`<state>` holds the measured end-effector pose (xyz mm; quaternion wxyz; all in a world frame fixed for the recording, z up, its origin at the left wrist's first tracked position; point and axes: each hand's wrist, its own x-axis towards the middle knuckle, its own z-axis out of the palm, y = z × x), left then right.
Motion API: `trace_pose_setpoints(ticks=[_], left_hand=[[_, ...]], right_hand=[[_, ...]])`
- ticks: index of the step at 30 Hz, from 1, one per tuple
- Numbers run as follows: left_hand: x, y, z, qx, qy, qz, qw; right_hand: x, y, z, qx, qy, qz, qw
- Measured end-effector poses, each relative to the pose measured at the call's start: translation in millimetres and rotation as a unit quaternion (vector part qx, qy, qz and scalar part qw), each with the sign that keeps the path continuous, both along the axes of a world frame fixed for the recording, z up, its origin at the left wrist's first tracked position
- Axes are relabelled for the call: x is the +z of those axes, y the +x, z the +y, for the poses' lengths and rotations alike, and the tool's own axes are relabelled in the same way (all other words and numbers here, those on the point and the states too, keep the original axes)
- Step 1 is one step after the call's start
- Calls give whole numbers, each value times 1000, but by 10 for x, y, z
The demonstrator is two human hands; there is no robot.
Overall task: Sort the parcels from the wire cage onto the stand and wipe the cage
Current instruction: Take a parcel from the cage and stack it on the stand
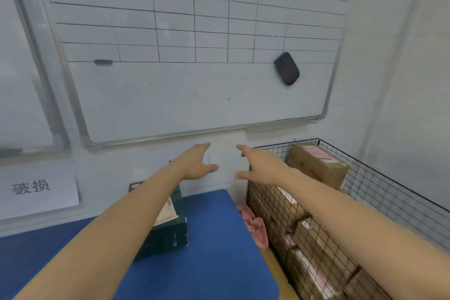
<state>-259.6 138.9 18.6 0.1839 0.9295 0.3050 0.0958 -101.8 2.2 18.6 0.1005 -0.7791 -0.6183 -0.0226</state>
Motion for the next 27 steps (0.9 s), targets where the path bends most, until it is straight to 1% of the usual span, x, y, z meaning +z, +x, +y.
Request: trace_pose_setpoints(ticks=[5,9,11,14,16,20,24,27], left_hand=[[33,663,-481,-24,-6,-24,999],[23,1375,-994,-32,-19,-33,999],[22,1745,-1236,-27,-31,-34,999],[1,2247,-1546,-13,-43,-34,998],[-37,2521,-1703,-1,-50,-36,998],[-156,2954,-1909,17,-66,-29,997],[-305,3274,-1865,34,-84,-15,996],[-423,3465,-1796,44,-91,-5,995]], right_hand=[[111,629,-582,-32,26,4,999],[206,1374,-1129,-59,50,-21,997],[258,1755,-1399,-67,49,-30,996],[234,2294,-1746,-70,36,-69,994],[159,2605,-1915,-75,23,-67,995],[16,3102,-2046,-72,4,-43,996],[-102,3418,-1897,-62,-11,-17,998],[-183,3551,-1727,-50,-21,-27,998]])
